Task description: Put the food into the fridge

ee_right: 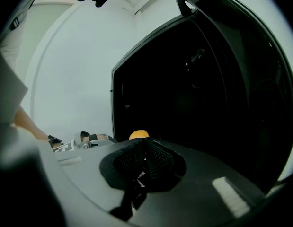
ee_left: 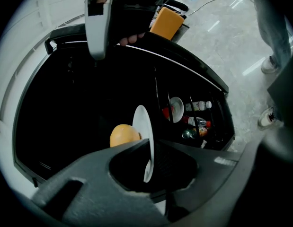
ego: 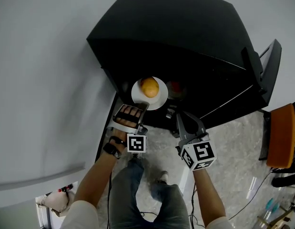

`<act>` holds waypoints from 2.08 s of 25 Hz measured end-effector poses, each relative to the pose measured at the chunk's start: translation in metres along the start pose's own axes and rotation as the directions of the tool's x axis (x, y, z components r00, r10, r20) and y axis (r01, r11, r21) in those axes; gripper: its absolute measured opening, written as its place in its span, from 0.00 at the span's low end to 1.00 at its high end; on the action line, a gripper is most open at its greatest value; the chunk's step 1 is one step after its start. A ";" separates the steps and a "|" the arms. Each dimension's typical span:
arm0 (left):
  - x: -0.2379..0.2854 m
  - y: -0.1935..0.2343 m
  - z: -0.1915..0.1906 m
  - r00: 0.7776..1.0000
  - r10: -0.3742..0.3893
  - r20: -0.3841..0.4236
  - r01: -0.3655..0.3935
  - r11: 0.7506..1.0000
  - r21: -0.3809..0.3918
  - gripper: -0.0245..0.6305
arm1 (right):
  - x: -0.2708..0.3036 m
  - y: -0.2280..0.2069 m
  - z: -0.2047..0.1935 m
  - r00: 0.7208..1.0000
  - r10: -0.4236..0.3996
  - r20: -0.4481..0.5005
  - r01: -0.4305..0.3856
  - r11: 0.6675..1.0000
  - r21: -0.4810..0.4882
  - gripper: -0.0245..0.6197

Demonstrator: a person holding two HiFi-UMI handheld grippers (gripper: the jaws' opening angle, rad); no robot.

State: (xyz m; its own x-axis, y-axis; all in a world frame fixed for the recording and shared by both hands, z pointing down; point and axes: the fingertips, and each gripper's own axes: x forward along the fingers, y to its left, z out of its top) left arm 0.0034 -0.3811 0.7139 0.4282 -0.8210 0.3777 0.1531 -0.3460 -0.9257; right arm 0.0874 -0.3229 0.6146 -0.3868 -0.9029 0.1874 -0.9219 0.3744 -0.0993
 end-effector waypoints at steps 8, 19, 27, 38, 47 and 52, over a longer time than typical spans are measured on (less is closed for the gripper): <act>0.016 -0.014 -0.008 0.999 -0.036 -0.011 0.036 0.999 0.005 0.06 | 0.002 -0.002 -0.005 1.000 -0.004 -0.010 0.004 1.000 -0.006 0.05; 0.033 -0.024 -0.011 1.000 -0.028 0.001 0.028 0.999 -0.022 0.06 | 0.015 -0.011 -0.014 1.000 -0.006 -0.030 0.006 1.000 0.011 0.05; 0.038 -0.023 -0.010 0.992 -0.124 0.022 0.126 0.984 -0.126 0.07 | 0.022 -0.012 -0.015 0.999 0.013 -0.042 -0.010 0.997 0.073 0.05; 0.041 -0.036 -0.014 0.965 -0.261 0.010 0.259 0.954 -0.152 0.34 | 0.027 -0.020 -0.008 0.997 0.010 -0.082 0.000 0.994 0.110 0.05; 0.045 -0.049 -0.008 0.903 -0.429 -0.018 0.413 0.879 -0.240 0.54 | 0.031 -0.019 0.004 0.991 0.018 -0.132 -0.003 0.994 0.112 0.05; 0.050 -0.051 -0.009 0.867 -0.494 -0.059 0.460 0.842 -0.283 0.58 | 0.031 -0.018 0.023 0.989 0.035 -0.141 -0.021 0.995 0.103 0.05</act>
State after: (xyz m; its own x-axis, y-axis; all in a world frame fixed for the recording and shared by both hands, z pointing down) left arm 0.0089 -0.4090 0.7800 0.2431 -0.5681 0.7863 0.0739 -0.7974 -0.5989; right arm 0.0922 -0.3621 0.5993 -0.4180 -0.8504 0.3196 -0.9068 0.3694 -0.2029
